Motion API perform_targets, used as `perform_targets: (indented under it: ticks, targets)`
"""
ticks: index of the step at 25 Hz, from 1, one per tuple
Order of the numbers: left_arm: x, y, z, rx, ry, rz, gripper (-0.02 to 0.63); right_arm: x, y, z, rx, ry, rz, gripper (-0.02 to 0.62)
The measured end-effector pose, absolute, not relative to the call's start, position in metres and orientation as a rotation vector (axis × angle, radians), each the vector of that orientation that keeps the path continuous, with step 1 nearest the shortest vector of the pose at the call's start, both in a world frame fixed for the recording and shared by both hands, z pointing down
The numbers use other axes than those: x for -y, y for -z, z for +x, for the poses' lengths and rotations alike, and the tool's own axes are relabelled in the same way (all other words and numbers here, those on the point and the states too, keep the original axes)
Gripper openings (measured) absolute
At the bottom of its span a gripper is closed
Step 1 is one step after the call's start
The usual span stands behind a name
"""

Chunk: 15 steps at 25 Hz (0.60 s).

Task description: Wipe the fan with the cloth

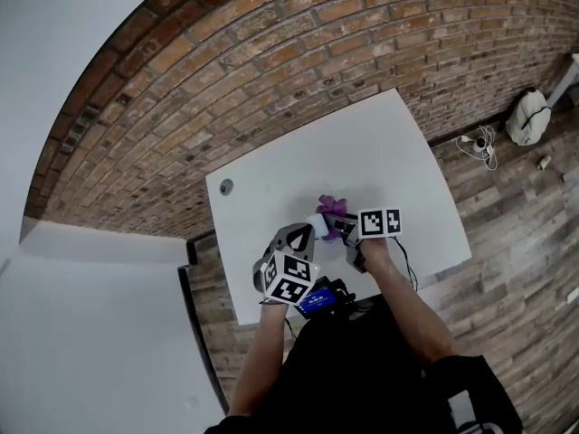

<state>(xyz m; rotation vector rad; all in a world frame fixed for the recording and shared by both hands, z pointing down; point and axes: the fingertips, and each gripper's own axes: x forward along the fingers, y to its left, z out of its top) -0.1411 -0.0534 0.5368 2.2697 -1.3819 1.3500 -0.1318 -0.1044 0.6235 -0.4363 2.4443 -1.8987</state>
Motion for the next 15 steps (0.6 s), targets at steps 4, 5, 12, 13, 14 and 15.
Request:
perform_targets:
  ticks: [4,5,12,13,14,15]
  targets:
    - [0.054,-0.536,-0.14,1.382,-1.344,2.274,0.0,0.096,-0.668,-0.124,-2.469,1.993,-0.599,0.094]
    - [0.054,-0.536,-0.14,1.383,-1.341,2.274,0.0,0.092,-0.677,-0.121,-2.518,2.008,-0.623,0.094]
    - [0.055,-0.535,-0.139,1.385,-1.319,2.275,0.0,0.103,-0.655,-0.103,-2.726,1.836,-0.69,0.094]
    - [0.055,-0.535,-0.138,1.391,-1.312,2.274,0.0,0.111,-0.639,-0.104,-2.656,1.813,-0.651,0.094]
    - [0.055,-0.535,-0.137,1.396,-1.307,2.272,0.0,0.115,-0.624,-0.108,-2.582,1.813,-0.593,0.094]
    - [0.056,-0.535,-0.137,1.4,-1.305,2.271,0.0,0.116,-0.615,-0.113,-2.514,1.832,-0.534,0.094]
